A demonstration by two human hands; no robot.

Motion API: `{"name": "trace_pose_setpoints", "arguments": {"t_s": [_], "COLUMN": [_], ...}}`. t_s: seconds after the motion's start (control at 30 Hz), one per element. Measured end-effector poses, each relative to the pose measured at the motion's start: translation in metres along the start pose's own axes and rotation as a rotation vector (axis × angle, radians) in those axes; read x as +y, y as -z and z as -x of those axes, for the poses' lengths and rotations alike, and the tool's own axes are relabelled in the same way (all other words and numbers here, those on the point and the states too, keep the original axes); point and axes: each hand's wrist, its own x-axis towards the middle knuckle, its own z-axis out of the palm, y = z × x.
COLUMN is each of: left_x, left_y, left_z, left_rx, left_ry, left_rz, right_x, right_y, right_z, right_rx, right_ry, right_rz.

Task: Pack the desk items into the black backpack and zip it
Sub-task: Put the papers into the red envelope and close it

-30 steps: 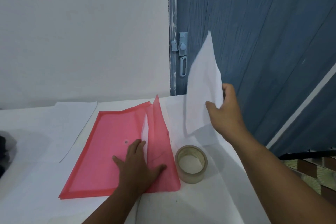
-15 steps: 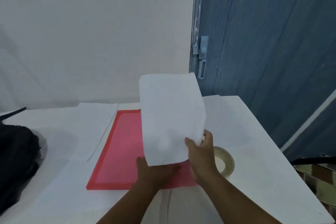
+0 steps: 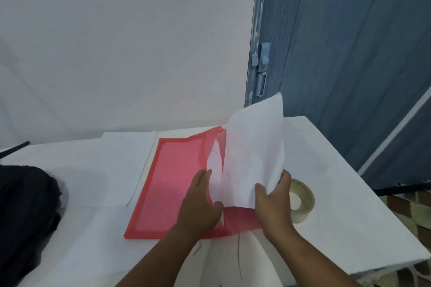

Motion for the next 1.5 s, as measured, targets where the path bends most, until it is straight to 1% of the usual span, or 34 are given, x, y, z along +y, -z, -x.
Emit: {"name": "trace_pose_setpoints", "arguments": {"t_s": [0.07,0.17,0.3,0.37,0.43,0.5,0.53,0.57,0.6,0.67,0.7,0.73,0.83,0.9,0.97,1.13,1.23,1.33,1.37,1.5], "left_x": [-0.001,-0.001,-0.002,-0.002,-0.003,-0.003,-0.003,-0.003,-0.003,-0.004,-0.006,-0.006,-0.006,-0.007,-0.011,-0.017,-0.021,-0.027,-0.030,-0.043], "left_y": [0.002,0.003,0.003,0.003,0.004,0.005,0.006,0.008,0.008,0.010,0.010,0.011,0.011,0.010,0.009,0.008,0.005,0.001,0.000,-0.006], "left_z": [-0.001,-0.002,-0.003,-0.001,0.002,0.004,0.006,0.007,0.007,0.009,0.011,0.011,0.012,0.012,0.012,0.008,0.005,-0.001,-0.003,-0.010], "left_rx": [-0.025,-0.028,-0.005,-0.007,-0.009,-0.009,-0.007,0.002,0.016,0.043,0.046,0.050,0.055,0.063,0.086,0.086,0.101,0.136,0.141,0.214], "left_ry": [-0.020,-0.044,-0.074,-0.084,-0.057,-0.025,-0.013,-0.006,-0.003,-0.013,-0.024,-0.036,-0.043,-0.040,-0.056,-0.067,-0.086,-0.119,-0.128,-0.152], "left_rz": [0.006,0.032,-0.021,-0.033,-0.030,-0.004,0.012,0.032,0.051,0.065,0.070,0.078,0.105,0.098,0.061,-0.027,-0.053,-0.012,-0.009,-0.164], "right_x": [-0.003,0.002,0.014,0.013,0.009,0.005,0.003,0.001,-0.001,-0.004,-0.003,-0.001,0.003,0.005,0.005,-0.005,-0.003,0.005,0.005,-0.007], "right_y": [0.000,0.000,0.000,0.003,0.005,0.007,0.007,0.007,0.007,0.005,0.004,0.003,-0.001,-0.005,-0.008,-0.006,-0.010,-0.020,-0.022,-0.012], "right_z": [0.003,0.007,0.013,0.012,0.010,0.011,0.014,0.018,0.023,0.027,0.027,0.024,0.020,0.022,0.023,0.011,-0.001,-0.011,-0.014,-0.026], "right_rx": [0.013,-0.076,-0.238,-0.288,-0.315,-0.305,-0.281,-0.239,-0.179,-0.084,-0.079,-0.110,-0.353,-0.495,-0.635,-0.987,-1.088,-1.105,-1.085,-0.815], "right_ry": [-0.026,-0.079,-0.069,-0.069,-0.060,-0.049,-0.029,0.021,0.101,0.265,0.297,0.320,0.434,0.527,0.535,0.428,0.448,0.482,0.487,0.470], "right_rz": [-0.047,0.008,0.285,0.404,0.553,0.682,0.704,0.723,0.798,1.103,1.232,1.325,1.508,1.585,1.559,1.310,1.274,1.188,1.152,1.080]}}
